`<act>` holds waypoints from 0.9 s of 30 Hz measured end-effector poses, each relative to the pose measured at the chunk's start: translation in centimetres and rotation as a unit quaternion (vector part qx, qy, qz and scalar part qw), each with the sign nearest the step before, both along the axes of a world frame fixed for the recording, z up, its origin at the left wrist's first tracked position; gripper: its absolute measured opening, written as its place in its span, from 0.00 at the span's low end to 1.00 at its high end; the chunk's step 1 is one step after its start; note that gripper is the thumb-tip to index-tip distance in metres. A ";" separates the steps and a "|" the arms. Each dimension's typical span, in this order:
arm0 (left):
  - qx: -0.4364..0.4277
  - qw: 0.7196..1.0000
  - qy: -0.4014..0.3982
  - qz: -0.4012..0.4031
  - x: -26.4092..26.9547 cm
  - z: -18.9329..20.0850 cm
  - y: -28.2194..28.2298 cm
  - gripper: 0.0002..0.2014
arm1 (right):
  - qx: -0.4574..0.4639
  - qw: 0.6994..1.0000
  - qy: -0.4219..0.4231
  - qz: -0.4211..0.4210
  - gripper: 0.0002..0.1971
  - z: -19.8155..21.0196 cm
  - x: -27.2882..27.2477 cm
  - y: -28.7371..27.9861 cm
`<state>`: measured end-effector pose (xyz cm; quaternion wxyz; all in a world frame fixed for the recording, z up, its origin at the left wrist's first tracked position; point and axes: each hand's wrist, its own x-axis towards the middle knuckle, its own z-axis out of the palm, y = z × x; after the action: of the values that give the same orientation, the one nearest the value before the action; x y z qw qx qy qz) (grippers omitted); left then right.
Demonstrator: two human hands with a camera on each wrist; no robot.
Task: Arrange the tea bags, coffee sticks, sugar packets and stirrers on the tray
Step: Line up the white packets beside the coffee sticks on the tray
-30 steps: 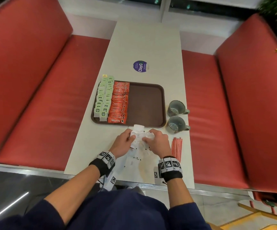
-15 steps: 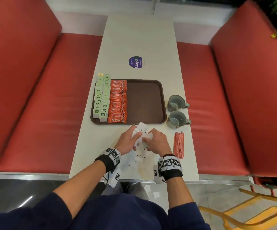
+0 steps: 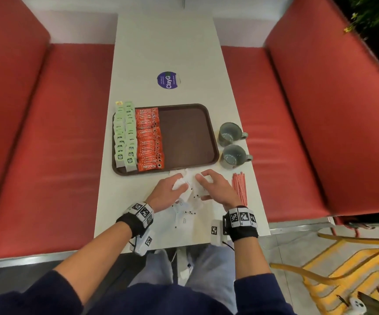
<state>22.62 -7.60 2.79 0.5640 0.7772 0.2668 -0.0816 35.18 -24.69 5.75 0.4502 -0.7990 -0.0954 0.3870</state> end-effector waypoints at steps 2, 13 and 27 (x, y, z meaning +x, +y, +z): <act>0.000 1.000 -0.006 -0.024 0.6 0.2 -0.1 0.21 | 0.014 1.000 0.010 0.015 0.26 0.1 0.3 0.2; -0.160 0.979 -0.070 0.105 4.4 -0.3 -1.8 0.13 | 0.039 0.999 -0.003 -0.029 0.09 -0.7 2.9 0.4; -0.380 0.896 -0.096 0.207 8.3 2.0 -1.2 0.15 | -0.026 0.995 -0.098 -0.012 0.10 1.5 6.2 1.6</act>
<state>30.91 -8.85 4.77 0.8435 0.4349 0.3146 0.0171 41.43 -23.06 7.23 0.4220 -0.8457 -0.1195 0.3039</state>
